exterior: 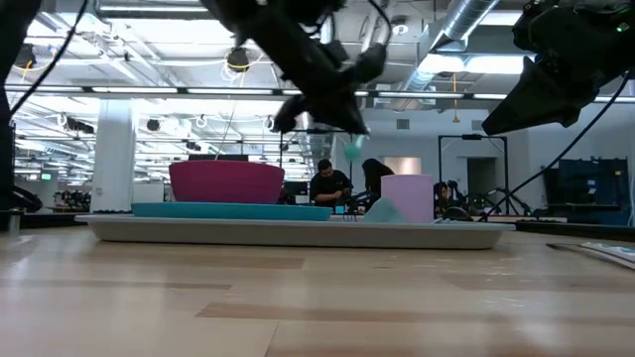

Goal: Set up tray
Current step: Put the blue spoon on the napkin to the right of the purple fork

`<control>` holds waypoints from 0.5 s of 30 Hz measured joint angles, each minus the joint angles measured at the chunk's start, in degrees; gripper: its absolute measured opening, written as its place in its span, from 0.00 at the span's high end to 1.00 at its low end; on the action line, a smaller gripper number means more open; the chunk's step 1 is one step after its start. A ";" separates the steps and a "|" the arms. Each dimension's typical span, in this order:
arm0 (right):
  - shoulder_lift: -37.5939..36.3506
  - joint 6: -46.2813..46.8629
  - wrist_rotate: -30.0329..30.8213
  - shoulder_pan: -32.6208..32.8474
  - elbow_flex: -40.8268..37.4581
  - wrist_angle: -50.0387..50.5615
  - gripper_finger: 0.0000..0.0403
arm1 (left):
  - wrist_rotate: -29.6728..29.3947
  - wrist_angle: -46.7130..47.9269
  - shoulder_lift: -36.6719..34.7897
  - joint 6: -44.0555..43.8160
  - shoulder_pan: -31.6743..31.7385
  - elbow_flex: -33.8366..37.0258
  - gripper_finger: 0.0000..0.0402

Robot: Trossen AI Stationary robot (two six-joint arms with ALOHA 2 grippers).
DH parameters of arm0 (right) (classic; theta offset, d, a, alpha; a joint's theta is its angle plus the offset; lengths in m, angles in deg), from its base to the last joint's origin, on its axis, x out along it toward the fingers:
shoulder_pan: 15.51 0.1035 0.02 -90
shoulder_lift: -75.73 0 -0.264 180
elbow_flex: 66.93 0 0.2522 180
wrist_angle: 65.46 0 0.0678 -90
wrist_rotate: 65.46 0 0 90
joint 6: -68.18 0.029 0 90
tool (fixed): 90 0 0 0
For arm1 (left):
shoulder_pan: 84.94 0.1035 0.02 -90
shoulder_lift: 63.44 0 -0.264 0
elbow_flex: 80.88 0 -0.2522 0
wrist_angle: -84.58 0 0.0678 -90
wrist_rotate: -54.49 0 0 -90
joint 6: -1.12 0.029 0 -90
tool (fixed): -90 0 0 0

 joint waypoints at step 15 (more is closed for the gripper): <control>-0.02 1.96 -0.10 0.00 0.00 -0.15 0.85 | -4.89 13.64 14.51 -11.03 -2.46 -13.70 1.00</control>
